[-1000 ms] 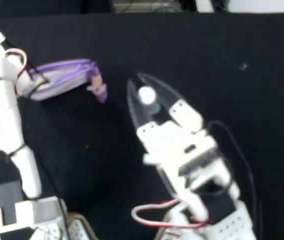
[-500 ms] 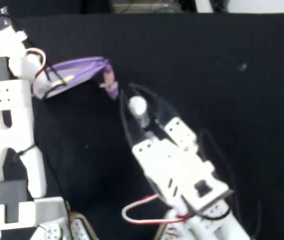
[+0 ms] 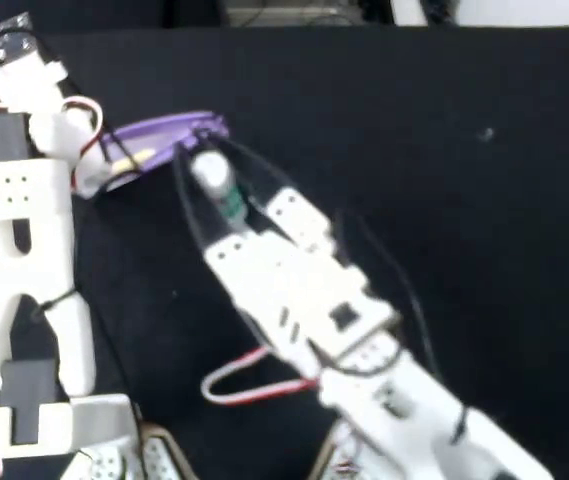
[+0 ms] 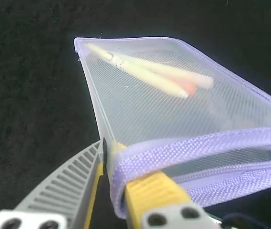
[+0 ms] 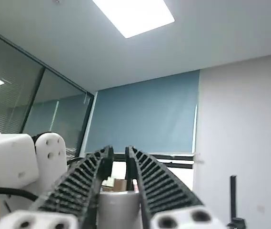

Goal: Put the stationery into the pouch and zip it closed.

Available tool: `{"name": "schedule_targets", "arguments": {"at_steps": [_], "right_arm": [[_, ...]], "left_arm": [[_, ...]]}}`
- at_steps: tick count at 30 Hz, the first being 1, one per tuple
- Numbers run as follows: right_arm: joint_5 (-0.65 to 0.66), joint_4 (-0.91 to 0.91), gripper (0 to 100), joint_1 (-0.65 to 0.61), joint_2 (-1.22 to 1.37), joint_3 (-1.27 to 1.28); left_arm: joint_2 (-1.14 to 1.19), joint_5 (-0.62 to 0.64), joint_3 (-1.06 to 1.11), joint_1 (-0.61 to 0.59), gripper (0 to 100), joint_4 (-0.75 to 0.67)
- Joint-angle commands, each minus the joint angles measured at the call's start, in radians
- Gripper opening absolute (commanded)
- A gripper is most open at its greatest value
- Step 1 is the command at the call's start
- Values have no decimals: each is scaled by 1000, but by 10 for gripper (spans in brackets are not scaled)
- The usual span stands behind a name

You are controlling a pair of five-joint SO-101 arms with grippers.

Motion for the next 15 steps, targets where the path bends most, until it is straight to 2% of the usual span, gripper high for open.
{"name": "schedule_targets", "arguments": {"at_steps": [1,7,15], "right_arm": [[-103,-107,11,-5,179,-136],[-169,-109,11,38,280,-206],[-169,-115,11,51,394,-277]], "left_arm": [[-6,9,2,16,30,0],[-6,11,2,18,30,0],[-6,12,2,19,30,-3]]}}
